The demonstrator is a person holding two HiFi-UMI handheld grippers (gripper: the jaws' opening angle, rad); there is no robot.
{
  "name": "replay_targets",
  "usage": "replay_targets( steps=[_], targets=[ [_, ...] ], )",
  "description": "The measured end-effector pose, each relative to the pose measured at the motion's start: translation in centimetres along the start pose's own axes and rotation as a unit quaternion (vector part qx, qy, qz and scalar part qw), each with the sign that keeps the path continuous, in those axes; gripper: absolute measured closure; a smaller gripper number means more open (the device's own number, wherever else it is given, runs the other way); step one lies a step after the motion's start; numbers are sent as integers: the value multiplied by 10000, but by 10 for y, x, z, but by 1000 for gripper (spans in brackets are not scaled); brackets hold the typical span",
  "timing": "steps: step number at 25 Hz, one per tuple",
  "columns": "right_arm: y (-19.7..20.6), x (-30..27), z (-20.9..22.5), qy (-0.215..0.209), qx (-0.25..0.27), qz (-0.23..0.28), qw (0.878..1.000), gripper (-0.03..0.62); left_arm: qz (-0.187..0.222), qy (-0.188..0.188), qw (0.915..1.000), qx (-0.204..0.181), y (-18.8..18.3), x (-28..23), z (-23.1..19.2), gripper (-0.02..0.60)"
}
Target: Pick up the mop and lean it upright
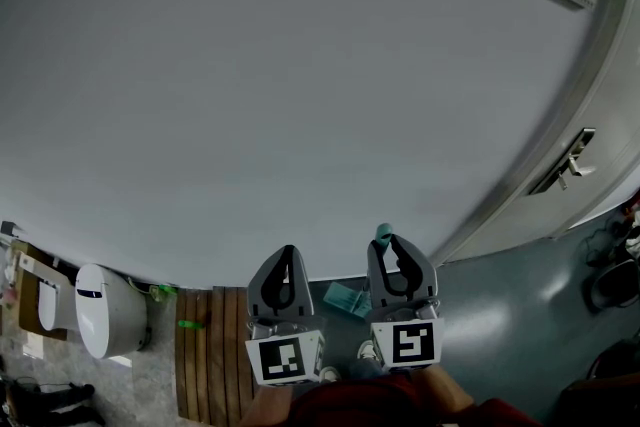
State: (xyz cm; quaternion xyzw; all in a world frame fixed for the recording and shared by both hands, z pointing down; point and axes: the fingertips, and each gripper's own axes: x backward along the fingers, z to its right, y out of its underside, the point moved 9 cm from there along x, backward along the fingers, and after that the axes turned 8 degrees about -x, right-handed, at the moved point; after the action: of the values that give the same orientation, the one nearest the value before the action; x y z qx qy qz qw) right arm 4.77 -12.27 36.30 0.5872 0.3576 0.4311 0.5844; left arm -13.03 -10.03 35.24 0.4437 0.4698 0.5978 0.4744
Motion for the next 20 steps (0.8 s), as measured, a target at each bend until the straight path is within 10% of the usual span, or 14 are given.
replay_targets(
  steps=[20],
  targets=[
    [55,4,5,69,-123,-925,9956,485,41,42,10000,-36,-1,2,7,568]
  ],
)
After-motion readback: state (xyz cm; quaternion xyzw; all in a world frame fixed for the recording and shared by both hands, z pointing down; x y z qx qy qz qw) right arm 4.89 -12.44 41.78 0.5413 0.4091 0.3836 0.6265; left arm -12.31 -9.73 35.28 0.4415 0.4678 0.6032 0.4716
